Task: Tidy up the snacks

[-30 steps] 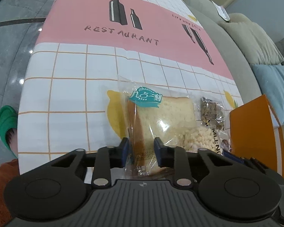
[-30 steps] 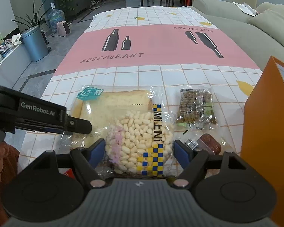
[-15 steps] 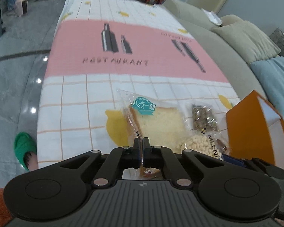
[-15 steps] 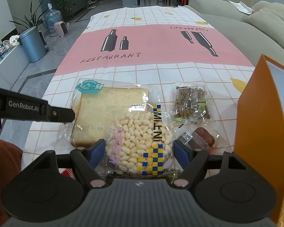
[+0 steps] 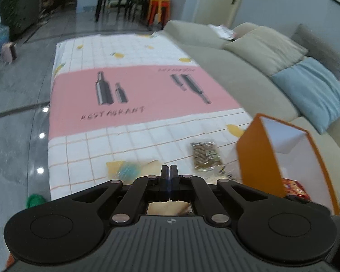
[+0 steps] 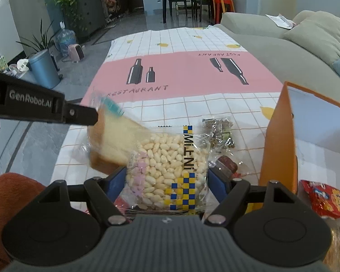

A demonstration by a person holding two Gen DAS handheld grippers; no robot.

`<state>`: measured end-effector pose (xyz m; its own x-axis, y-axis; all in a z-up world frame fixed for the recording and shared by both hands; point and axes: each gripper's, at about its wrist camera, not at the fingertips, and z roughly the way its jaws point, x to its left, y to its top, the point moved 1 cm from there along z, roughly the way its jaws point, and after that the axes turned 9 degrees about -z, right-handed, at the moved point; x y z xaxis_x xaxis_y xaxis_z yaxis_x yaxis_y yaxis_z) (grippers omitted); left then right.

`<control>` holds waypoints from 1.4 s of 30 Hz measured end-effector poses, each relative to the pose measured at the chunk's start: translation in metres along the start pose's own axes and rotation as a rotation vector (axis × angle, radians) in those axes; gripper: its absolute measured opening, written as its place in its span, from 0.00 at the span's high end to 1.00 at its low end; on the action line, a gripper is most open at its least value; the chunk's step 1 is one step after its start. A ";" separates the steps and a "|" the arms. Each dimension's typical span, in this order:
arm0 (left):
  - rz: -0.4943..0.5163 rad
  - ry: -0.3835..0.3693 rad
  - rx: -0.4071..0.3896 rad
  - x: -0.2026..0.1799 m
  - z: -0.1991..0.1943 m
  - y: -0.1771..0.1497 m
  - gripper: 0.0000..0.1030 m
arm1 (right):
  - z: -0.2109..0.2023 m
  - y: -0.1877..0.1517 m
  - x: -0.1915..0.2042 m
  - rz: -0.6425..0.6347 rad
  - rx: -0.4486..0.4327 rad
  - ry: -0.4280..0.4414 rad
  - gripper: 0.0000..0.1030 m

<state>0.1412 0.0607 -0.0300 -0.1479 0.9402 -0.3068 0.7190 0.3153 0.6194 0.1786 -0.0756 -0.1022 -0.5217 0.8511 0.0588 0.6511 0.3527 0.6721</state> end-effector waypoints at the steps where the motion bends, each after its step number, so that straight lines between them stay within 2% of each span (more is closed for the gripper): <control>1: 0.015 -0.002 -0.006 -0.004 -0.005 -0.001 1.00 | -0.004 -0.002 0.000 0.010 -0.005 0.011 0.27; 3: 0.030 0.028 -0.001 -0.005 -0.009 -0.006 1.00 | -0.010 -0.007 0.003 0.010 -0.008 0.016 0.27; 5: 0.039 0.059 0.046 0.000 -0.004 -0.013 0.98 | -0.013 -0.012 0.004 0.002 -0.007 0.007 0.27; 7: 0.013 0.092 0.097 0.012 0.004 -0.021 0.88 | -0.012 -0.017 0.004 0.006 0.007 0.007 0.27; 9: -0.013 0.109 0.142 0.024 0.009 -0.030 0.61 | -0.009 -0.023 0.004 0.023 0.023 0.014 0.27; 11: -0.065 0.115 0.174 0.037 0.018 -0.038 0.50 | -0.005 -0.027 0.003 0.031 0.036 0.012 0.27; 13: -0.127 0.108 0.203 0.050 0.028 -0.043 0.49 | 0.000 -0.029 0.003 0.030 0.041 0.010 0.27; 18: -0.282 0.058 0.199 0.077 0.048 -0.043 0.30 | 0.015 -0.027 0.003 0.021 0.056 0.012 0.27; 23: -0.346 0.080 0.196 0.095 0.074 -0.036 0.29 | 0.030 -0.013 0.006 0.017 0.034 0.025 0.27; 26: -0.387 0.060 0.213 0.101 0.086 -0.035 0.29 | 0.042 -0.001 0.010 -0.014 0.022 0.010 0.27; 31: -0.404 0.069 0.239 0.105 0.097 -0.039 0.28 | 0.069 0.009 0.010 -0.063 0.047 -0.017 0.27; 34: -0.387 0.063 0.229 0.102 0.099 -0.039 0.22 | 0.085 0.005 0.007 -0.072 0.090 -0.024 0.27; 36: -0.362 0.063 0.224 0.097 0.101 -0.039 0.15 | 0.087 0.002 0.004 -0.056 0.082 -0.014 0.27; 42: -0.255 0.087 0.208 0.077 0.109 -0.041 0.12 | 0.093 0.001 -0.002 -0.033 0.090 0.018 0.26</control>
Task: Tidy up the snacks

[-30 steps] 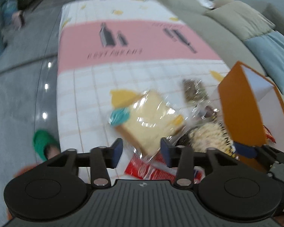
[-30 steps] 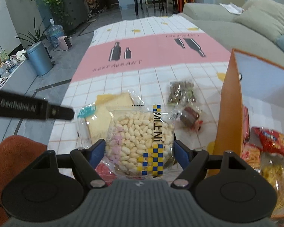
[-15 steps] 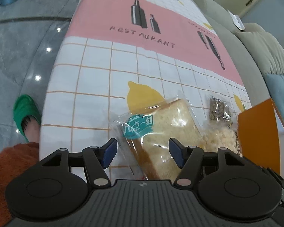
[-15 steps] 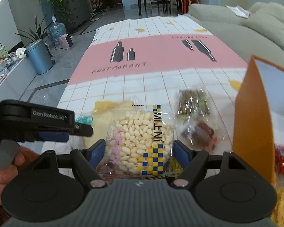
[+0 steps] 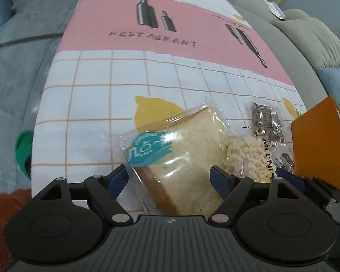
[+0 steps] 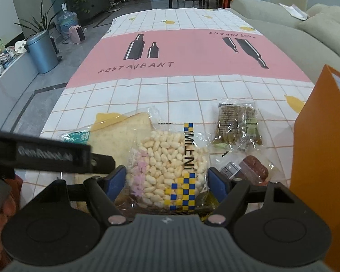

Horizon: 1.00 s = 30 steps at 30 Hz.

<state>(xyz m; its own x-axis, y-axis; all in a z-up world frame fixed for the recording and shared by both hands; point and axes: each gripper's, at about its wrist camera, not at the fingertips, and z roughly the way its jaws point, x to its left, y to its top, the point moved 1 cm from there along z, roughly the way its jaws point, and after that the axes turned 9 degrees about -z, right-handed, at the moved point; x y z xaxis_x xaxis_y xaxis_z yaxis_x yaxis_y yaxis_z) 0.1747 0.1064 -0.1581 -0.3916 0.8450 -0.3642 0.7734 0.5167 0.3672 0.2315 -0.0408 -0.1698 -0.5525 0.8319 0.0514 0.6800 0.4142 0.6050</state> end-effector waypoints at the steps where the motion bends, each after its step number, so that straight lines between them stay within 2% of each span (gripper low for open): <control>1: 0.001 -0.005 -0.001 0.000 0.001 0.001 0.12 | 0.001 -0.001 -0.003 0.016 0.000 0.011 0.26; 5: -0.014 -0.041 0.000 0.003 0.000 0.003 0.15 | 0.003 -0.002 -0.006 0.040 0.012 0.034 0.27; 10: -0.106 -0.102 0.011 0.016 -0.001 0.008 0.39 | 0.008 -0.004 -0.010 0.078 0.036 0.047 0.27; 12: -0.118 -0.101 0.005 0.017 -0.004 0.009 0.52 | 0.008 -0.005 -0.013 0.086 0.039 0.048 0.27; 18: -0.145 -0.090 -0.042 0.016 -0.020 0.009 0.75 | 0.005 -0.003 -0.015 0.103 0.045 0.048 0.28; 21: -0.116 -0.089 -0.075 0.008 -0.031 0.008 0.80 | -0.002 -0.001 -0.013 0.087 0.034 0.026 0.28; 26: 0.045 -0.047 -0.167 -0.026 -0.056 0.005 0.83 | -0.018 0.001 -0.008 0.054 0.010 0.003 0.28; 30: 0.106 -0.044 -0.194 -0.044 -0.069 0.004 0.85 | -0.034 0.002 -0.008 0.050 -0.004 -0.009 0.28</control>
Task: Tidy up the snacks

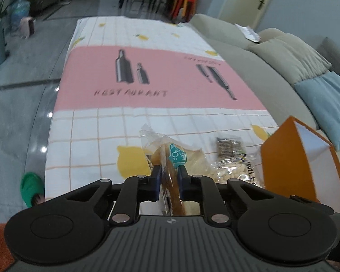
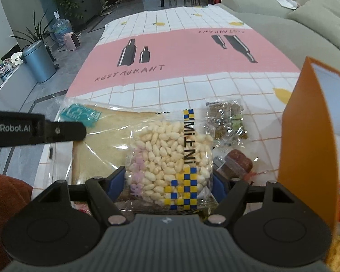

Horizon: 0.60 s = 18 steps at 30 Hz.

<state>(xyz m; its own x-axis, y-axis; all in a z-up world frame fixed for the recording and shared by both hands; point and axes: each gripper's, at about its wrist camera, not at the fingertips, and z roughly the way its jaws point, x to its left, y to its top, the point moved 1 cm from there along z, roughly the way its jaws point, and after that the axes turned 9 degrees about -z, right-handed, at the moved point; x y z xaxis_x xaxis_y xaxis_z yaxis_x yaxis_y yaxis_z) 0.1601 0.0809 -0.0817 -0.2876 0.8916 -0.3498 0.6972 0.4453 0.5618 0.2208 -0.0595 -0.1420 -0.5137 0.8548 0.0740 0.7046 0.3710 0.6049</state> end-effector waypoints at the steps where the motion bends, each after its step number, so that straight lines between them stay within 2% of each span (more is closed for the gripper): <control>1: 0.012 -0.002 -0.009 -0.004 -0.003 0.001 0.85 | -0.005 -0.001 -0.001 0.003 -0.006 0.000 0.28; 13: 0.187 0.044 -0.085 -0.044 -0.035 0.004 0.91 | -0.054 -0.007 0.001 0.018 -0.105 -0.008 0.28; 18: 0.190 0.016 -0.081 -0.048 -0.049 -0.002 0.92 | -0.072 -0.013 -0.001 0.028 -0.136 -0.019 0.28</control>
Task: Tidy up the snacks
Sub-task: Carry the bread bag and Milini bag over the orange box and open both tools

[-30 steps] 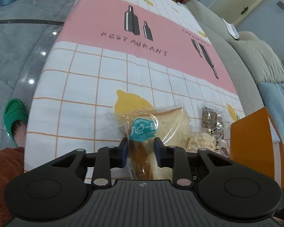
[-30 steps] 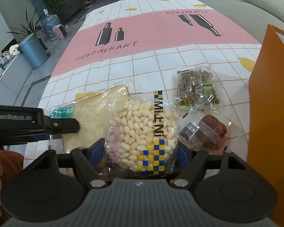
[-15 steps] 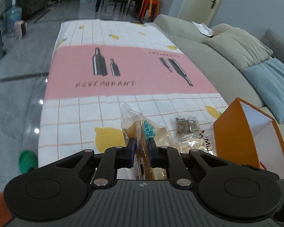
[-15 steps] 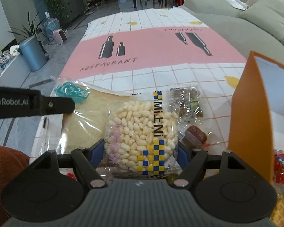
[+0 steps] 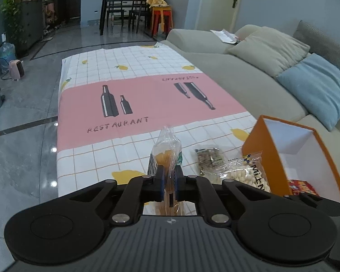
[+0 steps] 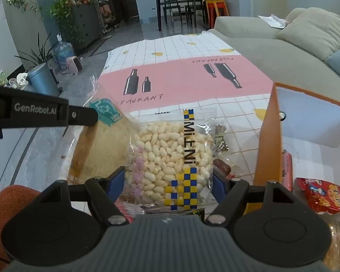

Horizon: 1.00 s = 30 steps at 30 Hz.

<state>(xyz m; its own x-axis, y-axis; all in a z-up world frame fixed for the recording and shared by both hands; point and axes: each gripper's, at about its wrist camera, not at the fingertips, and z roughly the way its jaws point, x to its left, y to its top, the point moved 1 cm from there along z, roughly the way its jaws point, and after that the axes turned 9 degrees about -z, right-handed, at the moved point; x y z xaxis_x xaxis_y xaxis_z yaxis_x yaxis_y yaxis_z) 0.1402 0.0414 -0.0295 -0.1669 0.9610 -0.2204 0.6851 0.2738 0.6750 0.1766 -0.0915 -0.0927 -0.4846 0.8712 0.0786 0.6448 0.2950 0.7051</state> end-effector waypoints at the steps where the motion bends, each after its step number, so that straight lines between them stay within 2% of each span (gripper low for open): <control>1: 0.003 -0.001 -0.003 -0.001 -0.003 0.000 0.93 | -0.004 -0.001 0.000 0.003 -0.006 -0.001 0.28; 10: 0.036 -0.026 -0.032 -0.017 -0.030 0.003 0.94 | -0.032 -0.004 -0.002 0.003 -0.045 0.021 0.28; 18: 0.048 -0.099 -0.082 -0.036 -0.059 0.018 0.95 | -0.068 -0.006 -0.011 0.018 -0.111 0.004 0.28; 24: 0.115 -0.140 -0.125 -0.066 -0.071 0.034 0.95 | -0.094 -0.001 -0.027 0.012 -0.146 -0.049 0.28; 30: 0.156 -0.208 -0.133 -0.100 -0.069 0.050 0.96 | -0.109 0.001 -0.056 0.006 -0.131 -0.144 0.28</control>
<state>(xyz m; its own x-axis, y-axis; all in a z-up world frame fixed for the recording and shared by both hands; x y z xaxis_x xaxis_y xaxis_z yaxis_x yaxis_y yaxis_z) 0.1423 -0.0383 0.0743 0.0917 0.9671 -0.2374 0.5895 0.1395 0.7957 0.1402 -0.1823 -0.0197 -0.3850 0.9228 -0.0123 0.5605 0.2444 0.7913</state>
